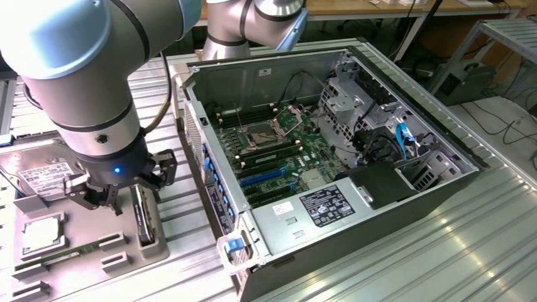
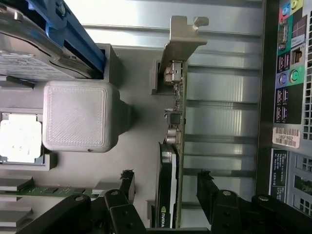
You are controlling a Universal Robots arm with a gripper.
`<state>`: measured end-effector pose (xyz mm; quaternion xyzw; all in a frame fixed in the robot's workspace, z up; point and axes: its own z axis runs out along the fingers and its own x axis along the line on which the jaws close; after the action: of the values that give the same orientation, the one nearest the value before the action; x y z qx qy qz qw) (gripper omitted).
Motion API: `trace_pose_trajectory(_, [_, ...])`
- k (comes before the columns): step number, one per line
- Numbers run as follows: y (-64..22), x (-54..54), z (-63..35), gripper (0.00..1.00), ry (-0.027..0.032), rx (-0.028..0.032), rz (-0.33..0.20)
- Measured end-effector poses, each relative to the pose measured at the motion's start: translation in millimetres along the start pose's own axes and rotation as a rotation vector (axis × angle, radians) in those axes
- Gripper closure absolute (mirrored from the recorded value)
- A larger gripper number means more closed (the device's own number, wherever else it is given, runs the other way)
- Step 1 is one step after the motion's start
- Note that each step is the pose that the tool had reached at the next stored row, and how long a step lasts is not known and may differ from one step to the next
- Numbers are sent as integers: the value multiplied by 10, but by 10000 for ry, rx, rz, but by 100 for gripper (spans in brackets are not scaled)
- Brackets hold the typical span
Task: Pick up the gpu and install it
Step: 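Pick up the gpu and move the gpu toward the slot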
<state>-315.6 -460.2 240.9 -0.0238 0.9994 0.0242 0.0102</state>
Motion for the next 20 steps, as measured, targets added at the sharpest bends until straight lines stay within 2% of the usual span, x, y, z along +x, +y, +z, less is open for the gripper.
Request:
trace_pose_trajectory(7, [32,-1,68,37,-2,6,-1])
trace_pose_trajectory(17, [24,3,239,37,-1,6,0])
trace_pose_trajectory(20, [24,4,244,37,0,7,1])
